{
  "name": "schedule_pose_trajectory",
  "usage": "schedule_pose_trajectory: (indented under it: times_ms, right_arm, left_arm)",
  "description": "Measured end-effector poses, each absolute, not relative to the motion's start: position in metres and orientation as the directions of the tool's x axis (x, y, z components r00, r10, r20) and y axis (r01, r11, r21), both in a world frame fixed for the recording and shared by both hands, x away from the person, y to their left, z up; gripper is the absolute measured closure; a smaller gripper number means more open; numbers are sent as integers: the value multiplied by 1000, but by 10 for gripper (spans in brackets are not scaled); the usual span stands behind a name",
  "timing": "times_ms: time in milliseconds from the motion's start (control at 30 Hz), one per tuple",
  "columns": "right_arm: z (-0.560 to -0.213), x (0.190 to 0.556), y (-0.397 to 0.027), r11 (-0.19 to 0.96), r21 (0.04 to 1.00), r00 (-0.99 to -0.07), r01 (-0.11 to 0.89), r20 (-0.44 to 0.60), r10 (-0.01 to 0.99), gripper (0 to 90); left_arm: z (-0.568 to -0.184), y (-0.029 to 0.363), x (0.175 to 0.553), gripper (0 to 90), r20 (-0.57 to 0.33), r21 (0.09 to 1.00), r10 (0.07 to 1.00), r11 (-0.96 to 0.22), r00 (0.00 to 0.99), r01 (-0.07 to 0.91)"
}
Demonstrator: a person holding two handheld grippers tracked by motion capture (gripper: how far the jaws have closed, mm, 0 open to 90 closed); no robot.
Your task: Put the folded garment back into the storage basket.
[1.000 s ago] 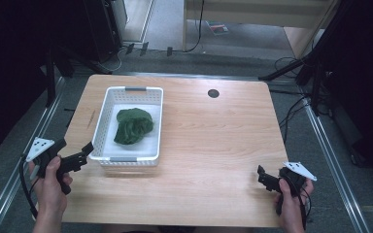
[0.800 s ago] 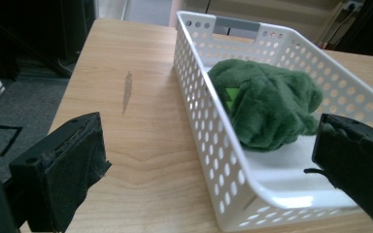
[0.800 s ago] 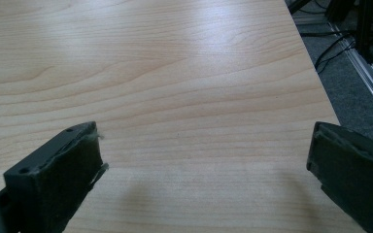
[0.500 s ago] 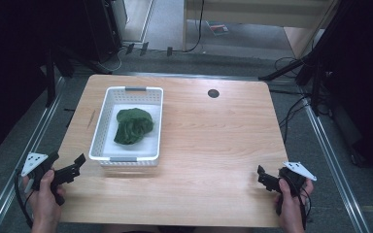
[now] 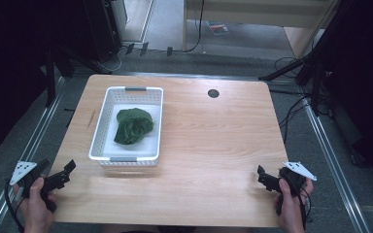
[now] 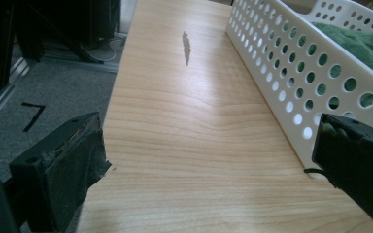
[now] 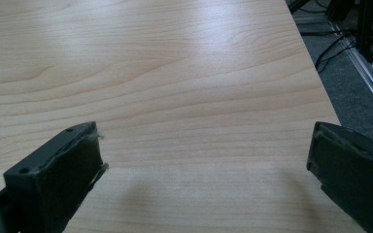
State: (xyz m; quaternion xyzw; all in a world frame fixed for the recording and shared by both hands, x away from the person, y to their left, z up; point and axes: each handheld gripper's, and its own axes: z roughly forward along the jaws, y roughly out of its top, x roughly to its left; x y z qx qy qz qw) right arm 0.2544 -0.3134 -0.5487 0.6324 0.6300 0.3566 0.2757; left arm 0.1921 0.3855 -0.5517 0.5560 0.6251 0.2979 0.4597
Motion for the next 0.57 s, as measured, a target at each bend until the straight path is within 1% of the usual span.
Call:
schedule_pose_trajectory:
  times_ms: [100, 167, 400, 567]
  right_arm:
    - [-549, 254, -313, -54, 798, -49, 600, 104, 993, 0]
    - [-549, 254, -314, -52, 799, -52, 599, 103, 993, 0]
    - [-549, 254, -314, -50, 801, -52, 597, 102, 993, 0]
    - [-549, 254, -314, -51, 800, -50, 597, 101, 994, 0]
  left_arm:
    - [-554, 387, 193, 0, -271, 878, 962, 229, 43, 420]
    - [-553, 385, 194, 0, -248, 881, 968, 206, 45, 427]
    - [-553, 378, 195, 0, -229, 885, 970, 175, 76, 431]
    - [-553, 378, 196, 0, -236, 872, 971, 200, 25, 446]
